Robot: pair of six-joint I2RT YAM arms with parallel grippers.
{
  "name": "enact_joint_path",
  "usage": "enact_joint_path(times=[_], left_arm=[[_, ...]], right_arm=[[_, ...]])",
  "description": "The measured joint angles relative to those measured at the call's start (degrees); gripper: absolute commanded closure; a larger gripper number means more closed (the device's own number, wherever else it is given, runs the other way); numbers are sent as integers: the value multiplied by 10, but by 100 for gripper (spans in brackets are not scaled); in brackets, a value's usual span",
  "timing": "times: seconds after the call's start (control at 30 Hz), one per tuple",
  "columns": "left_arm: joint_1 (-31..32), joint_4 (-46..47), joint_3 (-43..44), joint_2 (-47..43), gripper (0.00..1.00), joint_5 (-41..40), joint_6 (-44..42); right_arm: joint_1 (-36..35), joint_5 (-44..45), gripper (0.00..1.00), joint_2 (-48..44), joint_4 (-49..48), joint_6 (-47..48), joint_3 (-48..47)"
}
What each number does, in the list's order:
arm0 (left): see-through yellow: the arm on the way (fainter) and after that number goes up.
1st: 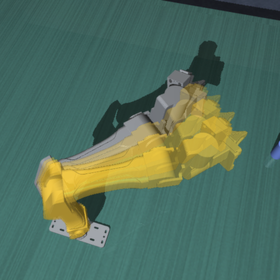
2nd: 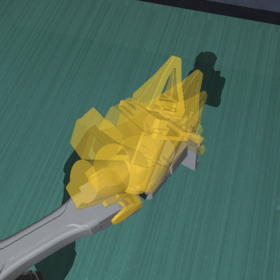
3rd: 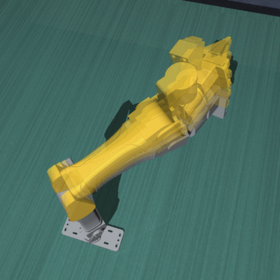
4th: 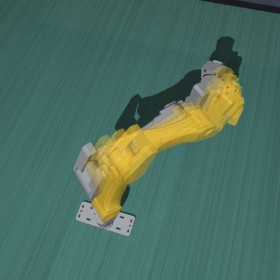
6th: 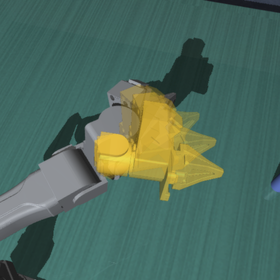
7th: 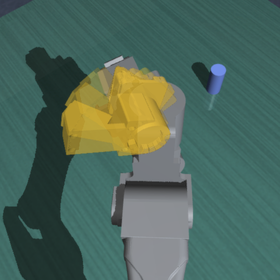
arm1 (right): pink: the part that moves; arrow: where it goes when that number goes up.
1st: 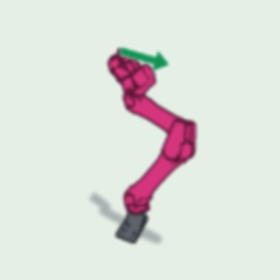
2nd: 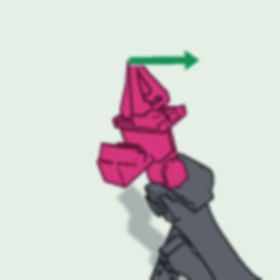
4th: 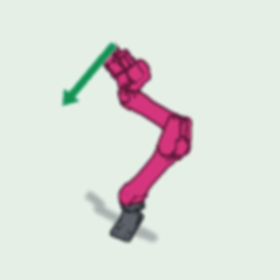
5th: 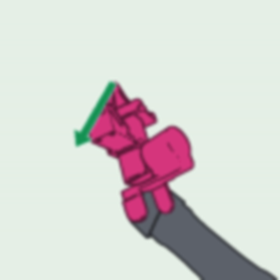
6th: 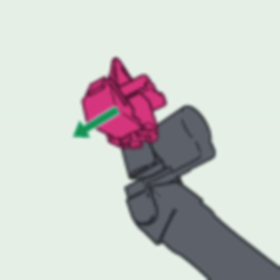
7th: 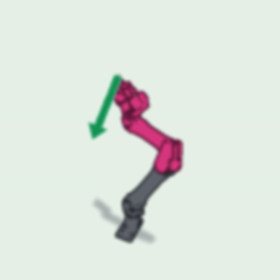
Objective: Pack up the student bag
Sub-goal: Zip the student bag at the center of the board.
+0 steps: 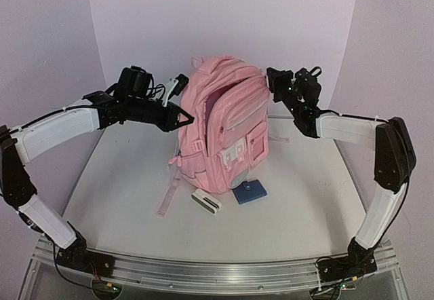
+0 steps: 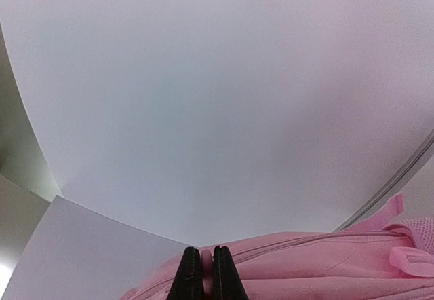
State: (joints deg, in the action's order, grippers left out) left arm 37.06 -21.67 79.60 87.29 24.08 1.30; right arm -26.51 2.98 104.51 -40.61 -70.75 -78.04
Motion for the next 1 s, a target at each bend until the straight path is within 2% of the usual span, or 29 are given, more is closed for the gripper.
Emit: enact_joint_path(times=[0.27, 0.57, 1.0], left_arm=[[-5, -36, 19, 2, 100, 10, -14], [-22, -85, 49, 13, 100, 46, -25], [-38, -137, 84, 28, 100, 89, -56]], right_arm=[[-22, 7, 100, -23, 116, 166, -49], [-85, 4, 100, -49, 219, 357, -110], [-171, 2, 100, -73, 268, 535, -115]])
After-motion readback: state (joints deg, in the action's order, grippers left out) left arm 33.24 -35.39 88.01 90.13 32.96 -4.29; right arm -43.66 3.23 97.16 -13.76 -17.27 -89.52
